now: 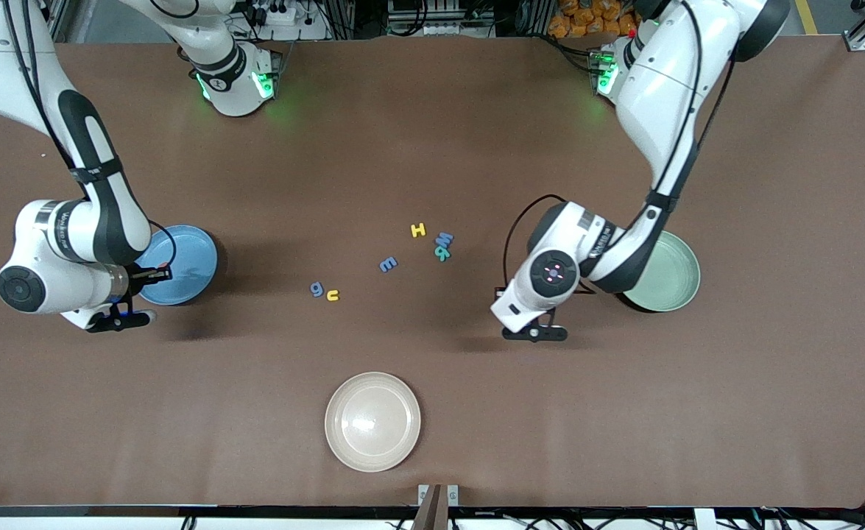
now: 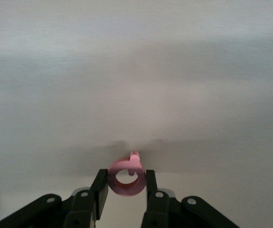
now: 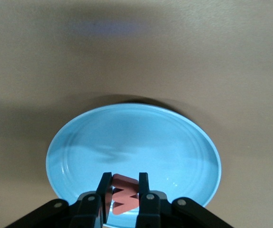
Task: Sort upper and lower case letters into plates
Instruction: 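Release the pink w on the blue plate while the left drops a on green plate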
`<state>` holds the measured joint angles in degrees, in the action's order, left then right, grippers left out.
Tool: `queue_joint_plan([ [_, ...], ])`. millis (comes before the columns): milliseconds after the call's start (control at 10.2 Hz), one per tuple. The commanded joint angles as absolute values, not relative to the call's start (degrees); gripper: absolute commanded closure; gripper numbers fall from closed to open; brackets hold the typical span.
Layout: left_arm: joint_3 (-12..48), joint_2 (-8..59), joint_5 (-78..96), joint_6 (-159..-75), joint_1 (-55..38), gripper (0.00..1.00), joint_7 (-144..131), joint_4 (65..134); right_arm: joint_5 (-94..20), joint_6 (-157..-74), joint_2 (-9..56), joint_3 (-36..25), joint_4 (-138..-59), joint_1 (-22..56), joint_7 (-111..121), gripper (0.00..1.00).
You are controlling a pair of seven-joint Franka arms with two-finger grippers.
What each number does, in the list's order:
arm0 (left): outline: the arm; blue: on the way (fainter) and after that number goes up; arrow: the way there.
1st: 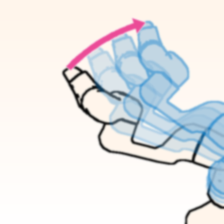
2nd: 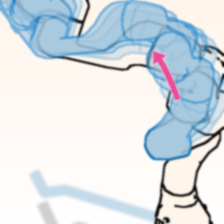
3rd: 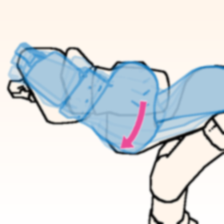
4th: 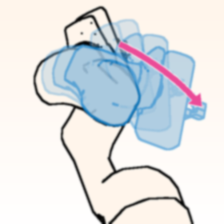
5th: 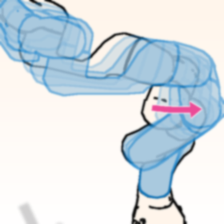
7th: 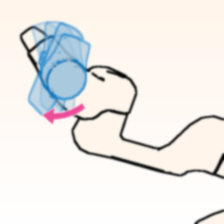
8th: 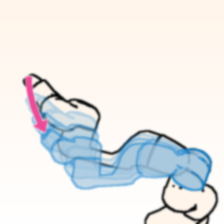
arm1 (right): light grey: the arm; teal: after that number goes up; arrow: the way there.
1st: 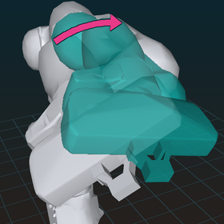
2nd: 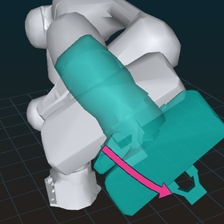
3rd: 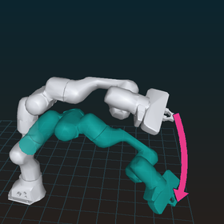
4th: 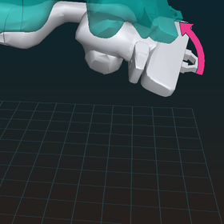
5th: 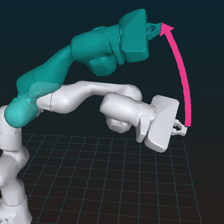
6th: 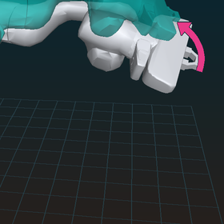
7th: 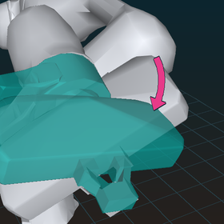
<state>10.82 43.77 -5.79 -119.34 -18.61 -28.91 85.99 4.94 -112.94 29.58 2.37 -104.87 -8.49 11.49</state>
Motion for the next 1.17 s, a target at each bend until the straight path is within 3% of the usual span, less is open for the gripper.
queue_joint_plan([
  [0,11.43,36.94,-6.86,-118.3,-12.07,1.0,-21.42,93.31,5.98,-113.2,29.36,2.99,-105.21,-8.96,12.22,0.88],
  [195,11.43,32.63,-6.94,-117.6,-6.62,1.0,-13.83,98.06,5.98,-113.2,29.36,2.99,-105.21,-8.96,12.3,0.78],
  [293,11.43,30.17,-6.94,-117.42,-4.33,1.0,-11.36,100.52,5.98,-113.2,29.44,2.99,-105.21,-8.88,12.22,0.27],
  [391,11.43,28.75,-6.94,-117.42,-3.0,1.0,-9.95,102.55,5.98,-113.2,29.44,2.99,-105.21,-8.96,12.22,0.03],
  [684,12.21,26.29,-7.03,-118.47,6.91,1.0,-6.52,108.0,5.98,-113.2,29.62,2.99,-105.21,-8.96,12.22,0.0],
  [1075,12.66,27.16,-6.33,-119.87,9.05,1.0,-6.5,110.03,5.28,-112.76,29.45,3.34,-105.12,-8.09,11.52,0.01],
])
